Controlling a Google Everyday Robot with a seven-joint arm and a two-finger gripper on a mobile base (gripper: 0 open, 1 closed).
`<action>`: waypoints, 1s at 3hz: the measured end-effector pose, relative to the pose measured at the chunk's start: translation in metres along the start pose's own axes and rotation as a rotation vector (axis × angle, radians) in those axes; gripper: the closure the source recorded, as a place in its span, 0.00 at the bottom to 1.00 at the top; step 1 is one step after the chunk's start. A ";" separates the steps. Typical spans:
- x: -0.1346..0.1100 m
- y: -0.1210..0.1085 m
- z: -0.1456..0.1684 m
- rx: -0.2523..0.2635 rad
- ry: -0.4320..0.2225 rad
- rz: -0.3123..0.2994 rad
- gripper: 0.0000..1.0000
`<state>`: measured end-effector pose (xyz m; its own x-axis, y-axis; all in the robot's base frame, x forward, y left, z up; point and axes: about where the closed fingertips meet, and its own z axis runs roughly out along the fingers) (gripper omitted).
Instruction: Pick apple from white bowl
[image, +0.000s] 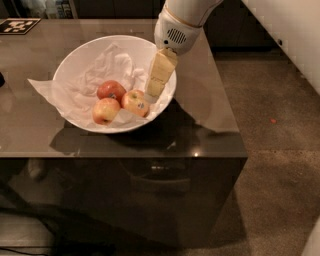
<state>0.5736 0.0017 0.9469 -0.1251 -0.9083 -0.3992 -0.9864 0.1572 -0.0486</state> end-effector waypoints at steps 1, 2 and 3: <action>-0.030 0.018 -0.008 0.013 0.008 0.015 0.00; -0.030 0.018 -0.008 0.013 0.008 0.015 0.00; -0.028 0.017 -0.006 0.054 0.003 0.016 0.00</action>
Offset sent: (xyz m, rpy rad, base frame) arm -0.0271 0.0395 0.0138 -0.0269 0.0516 -0.0146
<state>0.5595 0.0278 0.9629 -0.1412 -0.9066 -0.3976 -0.9770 0.1923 -0.0916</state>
